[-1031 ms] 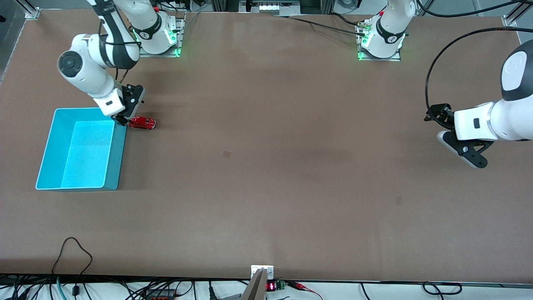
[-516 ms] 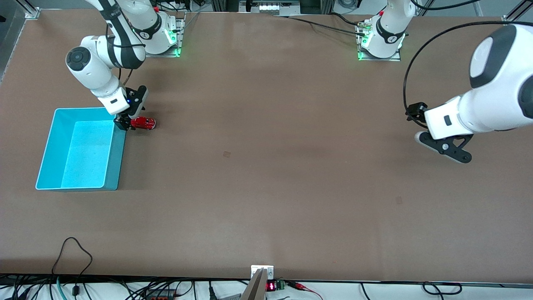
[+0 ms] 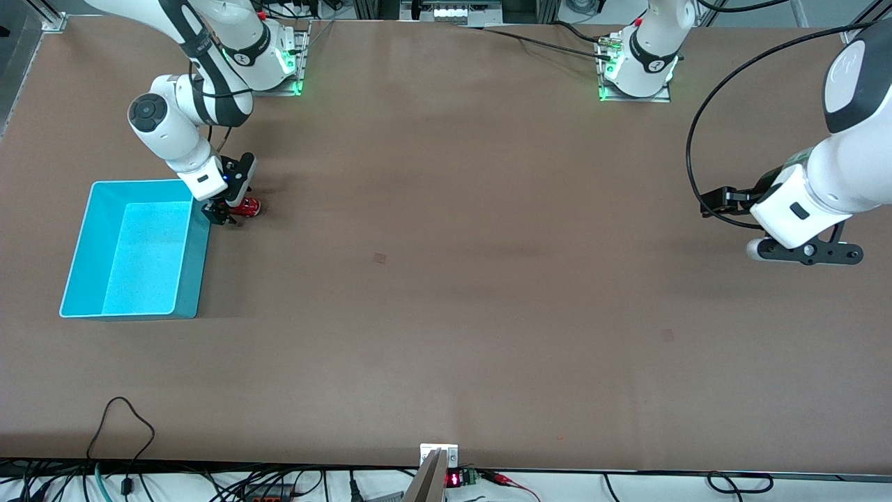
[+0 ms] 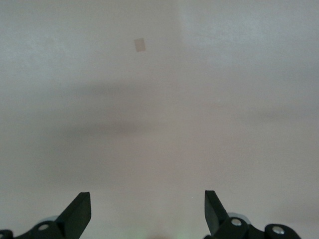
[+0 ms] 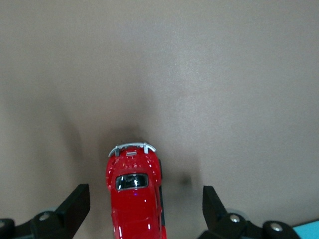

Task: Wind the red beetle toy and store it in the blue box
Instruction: 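Lift the car with the right gripper and carry it over the box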

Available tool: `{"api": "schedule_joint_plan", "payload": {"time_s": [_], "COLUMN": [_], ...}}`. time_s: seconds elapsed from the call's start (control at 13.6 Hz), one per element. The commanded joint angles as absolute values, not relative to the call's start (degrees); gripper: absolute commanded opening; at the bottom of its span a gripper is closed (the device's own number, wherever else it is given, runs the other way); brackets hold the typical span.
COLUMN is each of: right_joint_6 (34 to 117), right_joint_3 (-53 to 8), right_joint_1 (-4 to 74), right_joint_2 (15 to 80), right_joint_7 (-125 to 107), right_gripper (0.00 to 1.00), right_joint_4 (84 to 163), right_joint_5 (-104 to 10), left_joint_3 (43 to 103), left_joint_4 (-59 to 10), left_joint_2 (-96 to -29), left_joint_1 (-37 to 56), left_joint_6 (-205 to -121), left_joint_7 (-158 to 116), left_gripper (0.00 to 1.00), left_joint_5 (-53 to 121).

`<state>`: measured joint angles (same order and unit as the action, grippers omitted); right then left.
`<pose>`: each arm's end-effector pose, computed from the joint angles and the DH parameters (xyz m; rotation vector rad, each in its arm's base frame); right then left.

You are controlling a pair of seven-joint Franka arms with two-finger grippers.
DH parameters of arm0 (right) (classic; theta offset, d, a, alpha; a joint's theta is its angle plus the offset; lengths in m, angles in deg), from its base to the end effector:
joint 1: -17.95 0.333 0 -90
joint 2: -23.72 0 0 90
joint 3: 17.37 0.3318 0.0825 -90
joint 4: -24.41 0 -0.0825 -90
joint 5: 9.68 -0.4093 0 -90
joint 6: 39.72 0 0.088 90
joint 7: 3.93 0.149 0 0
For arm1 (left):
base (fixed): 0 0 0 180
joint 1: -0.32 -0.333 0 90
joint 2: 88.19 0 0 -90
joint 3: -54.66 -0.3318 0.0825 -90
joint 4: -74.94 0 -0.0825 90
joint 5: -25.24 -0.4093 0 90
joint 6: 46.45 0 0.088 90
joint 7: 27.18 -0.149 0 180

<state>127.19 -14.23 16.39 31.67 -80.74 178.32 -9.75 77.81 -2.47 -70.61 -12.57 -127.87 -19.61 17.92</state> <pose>0.4340 0.0131 0.1463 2.3981 1.9514 0.1157 0.6388 -0.0612 0.5180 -3.0837 0.0573 0.3241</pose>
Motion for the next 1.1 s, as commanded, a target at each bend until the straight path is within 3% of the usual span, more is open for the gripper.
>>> {"api": "schedule_joint_plan", "payload": {"time_s": [0.0,0.07,0.29,0.44,0.52,0.74,1.03], "right_joint_6": [127.4,127.4,127.3,127.2,127.1,124.3,108.2], "right_joint_3": [-13.3,-13.3,-13.3,-13.3,-13.3,-13.1,-10.4], "right_joint_1": [14.9,14.9,14.9,14.9,14.9,15.1,15.3], "right_joint_2": [31.5,31.5,31.9,31.8,31.5,30.2,29.1], "right_joint_7": [-81.5,-81.4,-81.3,-80.4,-79.9,-73.2,-63.8], "right_gripper": [0.58,0.43,0.27,0.1,0.05,0.02,0.02], "right_joint_4": [178.2,178.2,178.0,177.9,177.1,173.6,159.8], "right_joint_5": [-9.1,-9.1,-9.1,-9.1,-9.1,-9.6,-10.4], "left_joint_3": [77.0,77.0,74.0,61.6,58.6,57.2,57.4], "left_joint_4": [-1.3,-1.3,-5.9,-15.3,-17.9,-18.8,-19.8], "left_joint_2": [-70.9,-71.1,-76.7,-84.4,-86.3,-87.0,-87.7], "left_joint_1": [-13.6,-14.5,-13.3,-3.2,-0.9,0.3,0.4], "left_joint_6": [-127.0,-127.0,-128.6,-133.5,-135.9,-138.6,-138.5], "left_joint_7": [-19.4,-19.4,-19.3,-19.4,-20.7,-26.4,-26.7], "left_gripper": [1.0,1.0,1.0,1.0,1.0,1.0,1.0], "left_joint_5": [19.8,20.6,24.9,30.3,30.5,29.6,26.5]}}
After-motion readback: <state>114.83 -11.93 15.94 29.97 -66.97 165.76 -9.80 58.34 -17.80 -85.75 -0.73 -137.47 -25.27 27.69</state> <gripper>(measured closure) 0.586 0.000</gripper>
